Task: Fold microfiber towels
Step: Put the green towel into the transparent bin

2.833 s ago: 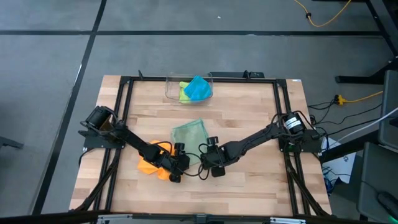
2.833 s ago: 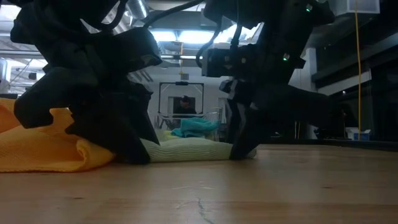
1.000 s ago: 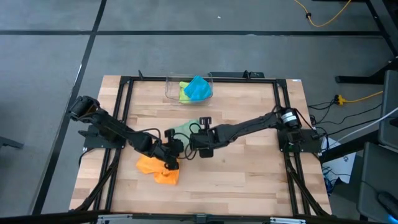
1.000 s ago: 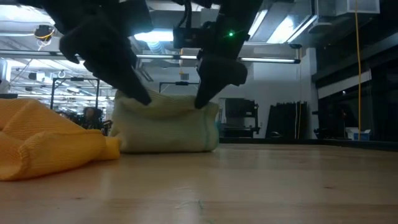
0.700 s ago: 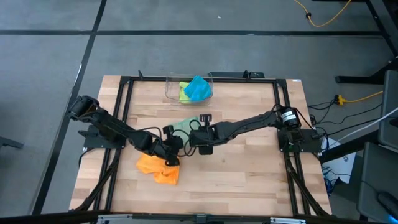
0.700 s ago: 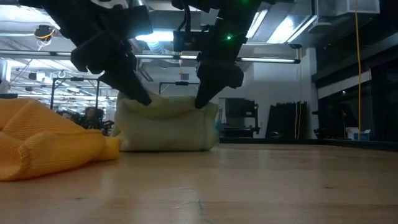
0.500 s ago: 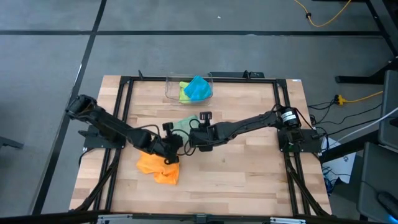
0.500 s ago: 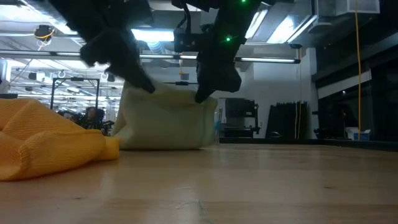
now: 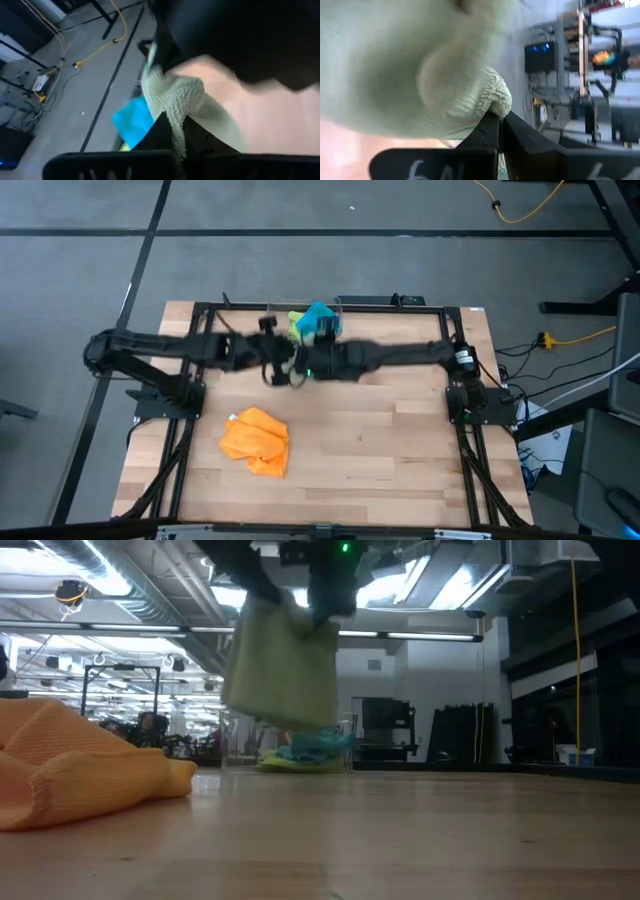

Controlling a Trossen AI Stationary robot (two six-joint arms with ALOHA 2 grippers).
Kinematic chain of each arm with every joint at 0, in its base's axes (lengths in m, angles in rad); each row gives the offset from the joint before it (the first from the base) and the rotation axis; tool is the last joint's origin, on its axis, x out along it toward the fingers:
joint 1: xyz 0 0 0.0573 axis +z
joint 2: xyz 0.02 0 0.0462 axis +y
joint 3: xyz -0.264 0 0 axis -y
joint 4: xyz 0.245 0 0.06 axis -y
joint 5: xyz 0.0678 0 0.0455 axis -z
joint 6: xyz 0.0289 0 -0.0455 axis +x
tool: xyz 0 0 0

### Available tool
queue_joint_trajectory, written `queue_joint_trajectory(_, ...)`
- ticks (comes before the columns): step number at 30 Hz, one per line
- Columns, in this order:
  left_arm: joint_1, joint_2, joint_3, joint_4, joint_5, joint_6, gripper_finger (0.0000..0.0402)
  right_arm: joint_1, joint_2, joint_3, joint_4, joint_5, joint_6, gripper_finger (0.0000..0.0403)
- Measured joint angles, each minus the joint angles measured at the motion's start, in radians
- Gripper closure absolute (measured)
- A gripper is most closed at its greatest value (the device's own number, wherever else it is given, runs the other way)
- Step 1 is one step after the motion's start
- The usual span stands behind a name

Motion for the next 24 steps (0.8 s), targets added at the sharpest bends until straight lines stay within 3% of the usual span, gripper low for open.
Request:
queue_joint_trajectory(4,0.132,0.007,0.073,-0.012,0.083,0.104,0.0401,-0.085,-0.003,0.156,-0.12,-0.022,-0.009,0.0397)
queue_joint_trajectory(8,0.256,0.007,0.122,-0.002,0.152,0.183,0.0401,-0.175,-0.003,0.246,-0.133,-0.123,-0.062,0.0397)
queue_joint_trajectory(18,0.523,0.104,0.137,0.142,0.419,0.273,0.0401,-0.377,0.028,0.255,0.056,-0.368,-0.226,0.0397)
queue_joint_trajectory(24,0.602,0.241,0.138,0.237,0.407,0.396,0.0401,-0.445,0.078,0.255,0.108,-0.422,-0.29,0.0397)
